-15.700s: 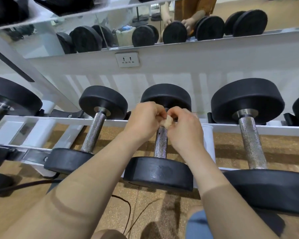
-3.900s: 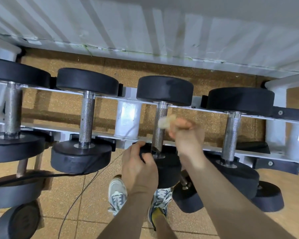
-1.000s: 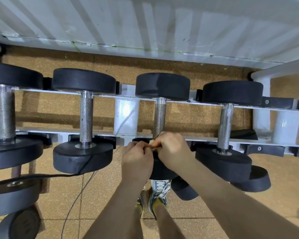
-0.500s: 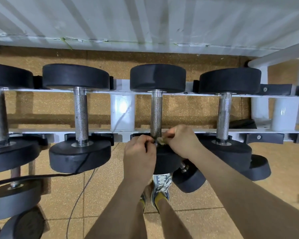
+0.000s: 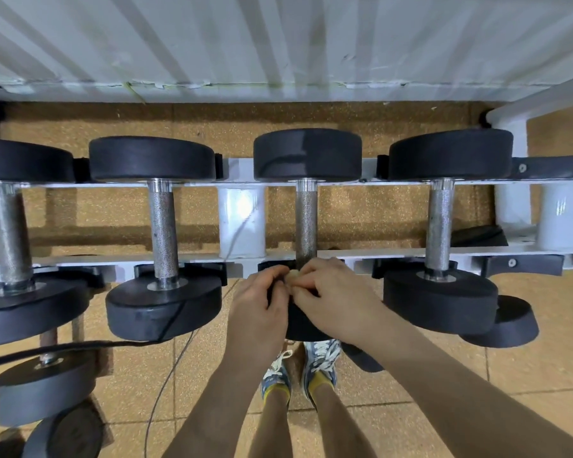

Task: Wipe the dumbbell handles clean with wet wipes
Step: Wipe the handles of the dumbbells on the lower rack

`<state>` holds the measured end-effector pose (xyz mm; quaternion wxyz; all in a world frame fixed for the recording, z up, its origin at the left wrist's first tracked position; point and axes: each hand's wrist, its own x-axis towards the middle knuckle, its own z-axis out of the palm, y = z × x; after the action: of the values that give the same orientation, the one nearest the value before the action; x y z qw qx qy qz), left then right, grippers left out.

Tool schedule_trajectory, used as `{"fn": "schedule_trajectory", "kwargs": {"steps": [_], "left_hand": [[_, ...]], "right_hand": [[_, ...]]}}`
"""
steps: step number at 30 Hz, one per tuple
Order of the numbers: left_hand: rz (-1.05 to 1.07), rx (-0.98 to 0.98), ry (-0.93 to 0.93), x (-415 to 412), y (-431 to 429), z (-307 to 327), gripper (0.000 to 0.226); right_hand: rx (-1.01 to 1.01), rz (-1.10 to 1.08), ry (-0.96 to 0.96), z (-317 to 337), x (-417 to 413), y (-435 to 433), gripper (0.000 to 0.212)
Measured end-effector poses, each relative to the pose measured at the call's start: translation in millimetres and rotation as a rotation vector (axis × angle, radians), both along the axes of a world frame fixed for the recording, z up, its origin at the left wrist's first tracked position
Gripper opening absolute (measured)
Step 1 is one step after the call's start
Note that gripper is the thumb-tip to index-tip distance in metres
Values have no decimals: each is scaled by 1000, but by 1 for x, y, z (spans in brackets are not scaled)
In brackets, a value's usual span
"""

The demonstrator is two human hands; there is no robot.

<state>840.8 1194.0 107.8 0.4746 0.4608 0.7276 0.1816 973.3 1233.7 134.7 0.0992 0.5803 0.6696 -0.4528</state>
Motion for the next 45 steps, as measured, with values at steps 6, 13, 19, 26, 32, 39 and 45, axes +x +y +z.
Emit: {"fn": "schedule_trajectory", "kwargs": {"steps": [6, 13, 19, 26, 32, 39, 45], "left_hand": [[-142, -28, -1, -7, -1, 12, 32], [-200, -30, 15, -10, 0, 11, 33], [-208, -3, -44, -9, -2, 15, 33], [-74, -122, -134, -21, 5, 17, 33], [-442, -202, 323, -7, 42, 16, 19], [-288, -127, 207, 6, 53, -1, 11], [704, 114, -266, 34, 102, -13, 17]], "right_hand": [[-97, -121, -260, -15, 31, 1, 40], [-28, -146, -197, 8, 10, -12, 35], [55, -162, -20, 9, -5, -20, 30], [-54, -53, -3, 3, -18, -5, 32], [34, -572, 196, 9, 11, -9, 13], [-35, -1333, 535, -17, 15, 16, 24], [-106, -1766, 782, -15, 4, 71, 19]]}}
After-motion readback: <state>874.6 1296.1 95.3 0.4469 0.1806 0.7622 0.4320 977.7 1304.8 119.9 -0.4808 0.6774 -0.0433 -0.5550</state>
